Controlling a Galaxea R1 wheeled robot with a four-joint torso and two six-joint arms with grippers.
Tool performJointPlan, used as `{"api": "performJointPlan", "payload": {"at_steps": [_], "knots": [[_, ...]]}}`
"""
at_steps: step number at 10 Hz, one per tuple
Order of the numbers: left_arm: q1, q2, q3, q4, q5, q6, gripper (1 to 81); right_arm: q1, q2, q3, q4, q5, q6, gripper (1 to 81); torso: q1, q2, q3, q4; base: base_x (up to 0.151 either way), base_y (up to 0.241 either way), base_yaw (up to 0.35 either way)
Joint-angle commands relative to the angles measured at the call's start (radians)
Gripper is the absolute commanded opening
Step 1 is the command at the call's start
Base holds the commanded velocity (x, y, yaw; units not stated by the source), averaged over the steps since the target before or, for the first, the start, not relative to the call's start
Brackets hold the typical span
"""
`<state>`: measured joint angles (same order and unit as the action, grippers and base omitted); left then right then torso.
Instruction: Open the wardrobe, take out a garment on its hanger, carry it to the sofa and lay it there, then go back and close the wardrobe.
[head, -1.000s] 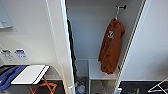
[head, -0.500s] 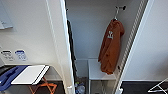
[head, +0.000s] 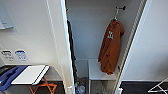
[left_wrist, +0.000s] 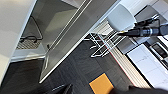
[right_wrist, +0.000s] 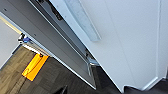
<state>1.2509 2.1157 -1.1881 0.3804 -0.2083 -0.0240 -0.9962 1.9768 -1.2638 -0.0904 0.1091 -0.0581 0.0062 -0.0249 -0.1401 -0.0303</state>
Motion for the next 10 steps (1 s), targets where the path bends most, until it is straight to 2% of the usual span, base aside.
{"api": "performJointPlan", "payload": {"at_steps": [1, 3, 6, 10], "knots": [[0.032, 0.145, -0.249, -0.09, -0.02, 0.001, 81.1, -0.015, 0.054, -0.122, 0.028, 0.011, 0.033, 81.1, 0.0, 0.0, 0.0, 0.0, 0.0, 0.0, 0.0], [0.054, 0.213, -0.343, -0.11, -0.036, -0.017, 81.1, -0.075, 0.161, -0.216, 0.029, 0.004, 0.053, 81.1, 0.0, 0.0, 0.0, 0.0, 0.0, 0.0, 0.0], [0.097, 0.304, -0.481, -0.175, -0.04, -0.025, 81.1, -0.144, 0.305, -0.36, 0.029, -0.009, 0.116, 81.1, -0.001, 0.0, 0.0, 0.0, 0.0, 0.0, 0.0], [0.141, 0.475, -0.743, -0.189, -0.036, -0.028, 81.1, -0.269, 0.501, -0.621, 0.035, -0.016, 0.155, 81.1, -0.002, -0.001, 0.0, 0.0, 0.0, 0.0, 0.0]]}}
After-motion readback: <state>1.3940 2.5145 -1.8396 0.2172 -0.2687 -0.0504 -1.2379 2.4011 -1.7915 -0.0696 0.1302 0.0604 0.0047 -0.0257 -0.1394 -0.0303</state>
